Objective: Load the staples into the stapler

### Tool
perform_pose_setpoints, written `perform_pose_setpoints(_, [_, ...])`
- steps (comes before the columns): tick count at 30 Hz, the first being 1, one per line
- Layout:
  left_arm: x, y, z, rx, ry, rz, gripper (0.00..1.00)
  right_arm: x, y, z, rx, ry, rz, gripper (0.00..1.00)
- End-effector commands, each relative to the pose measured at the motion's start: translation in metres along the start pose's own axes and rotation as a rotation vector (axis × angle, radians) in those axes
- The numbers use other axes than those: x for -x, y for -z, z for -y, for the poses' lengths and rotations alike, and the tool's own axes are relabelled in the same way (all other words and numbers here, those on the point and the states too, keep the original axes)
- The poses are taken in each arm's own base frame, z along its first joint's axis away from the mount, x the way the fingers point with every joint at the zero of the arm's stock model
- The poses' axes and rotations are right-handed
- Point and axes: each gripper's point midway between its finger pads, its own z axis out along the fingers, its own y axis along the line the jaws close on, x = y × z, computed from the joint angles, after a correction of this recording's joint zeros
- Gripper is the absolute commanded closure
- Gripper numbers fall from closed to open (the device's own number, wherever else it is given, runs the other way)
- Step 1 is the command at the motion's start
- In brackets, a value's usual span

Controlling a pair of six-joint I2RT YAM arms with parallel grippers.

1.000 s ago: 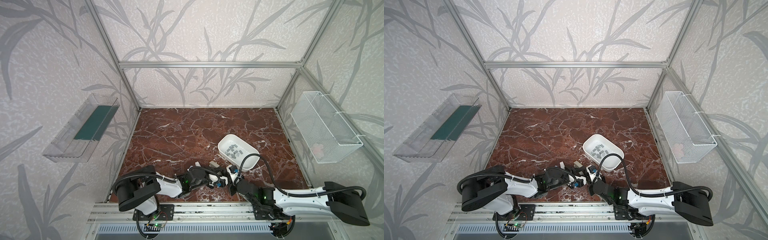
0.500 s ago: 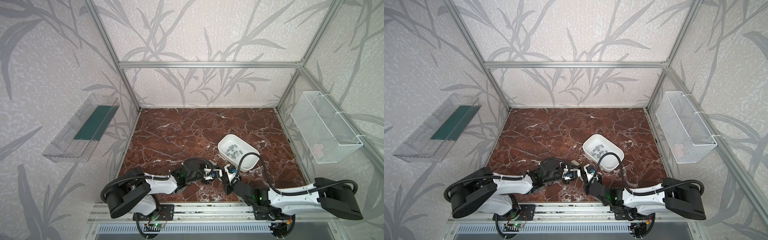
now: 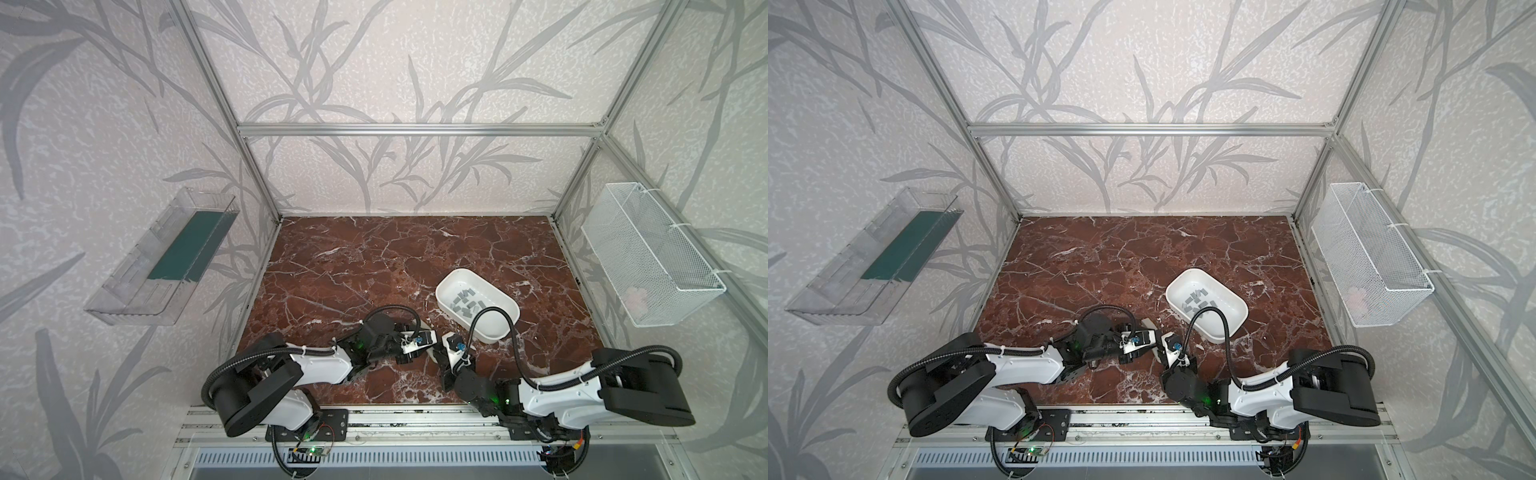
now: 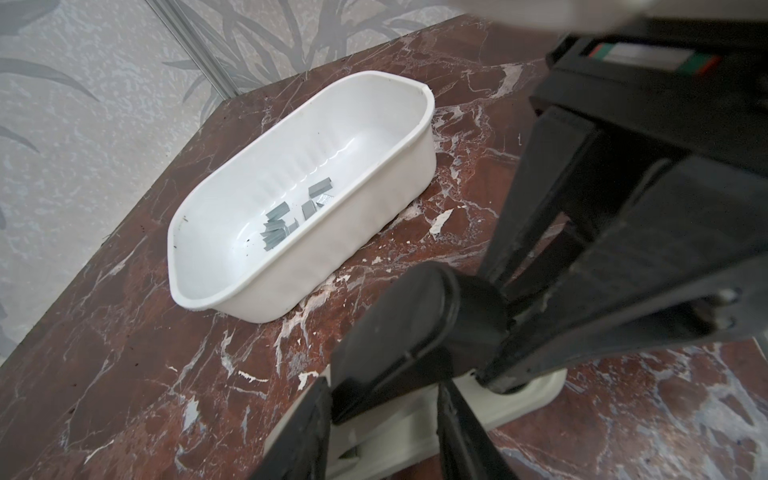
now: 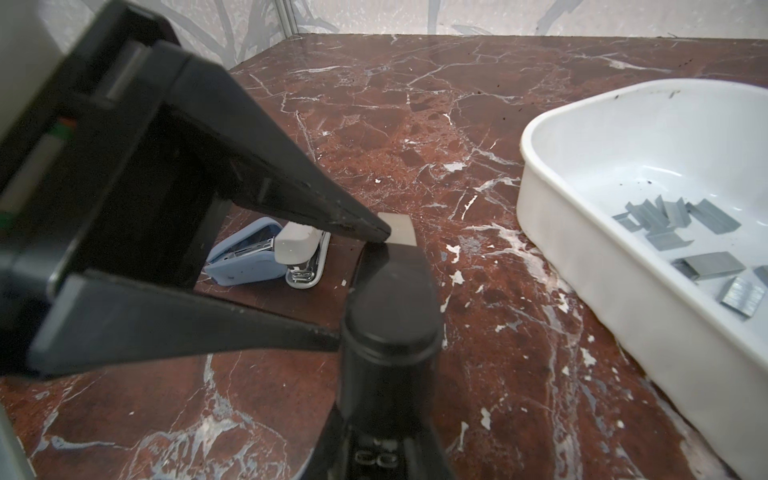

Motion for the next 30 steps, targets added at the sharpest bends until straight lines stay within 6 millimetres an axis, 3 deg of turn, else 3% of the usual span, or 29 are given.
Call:
perform_pose_setpoints(1, [0.114, 0.037, -0.092, 0.352, -0.068, 0.416, 0.55, -0.047, 0.016, -0.056, 0.275, 0.108, -0.194, 1.0])
perform_pose_setpoints(7, [0.126, 0.038, -0.079, 0.278, -0.142, 0.471, 0.54, -0.053, 0.015, -0.064, 0.305, 0.095, -0.213, 1.0])
perform_pose_setpoints(10, [0.132, 0.039, -0.06, 0.18, -0.219, 0.518, 0.54, -0.055, 0.013, -0.063, 0.297, 0.075, -0.214, 1.0])
perform_pose_setpoints(17, [0.132, 0.038, -0.027, 0.025, -0.345, 0.568, 0.54, -0.04, 0.013, -0.063, 0.294, 0.053, -0.197, 1.0])
perform_pose_setpoints(25, [0.14, 0.042, -0.028, 0.053, -0.373, 0.63, 0.56, -0.045, 0.009, -0.069, 0.31, 0.045, -0.234, 1.0])
perform_pose_setpoints(30, [0.155, 0.046, -0.055, 0.154, -0.315, 0.658, 0.66, -0.052, 0.008, -0.073, 0.32, 0.049, -0.269, 1.0])
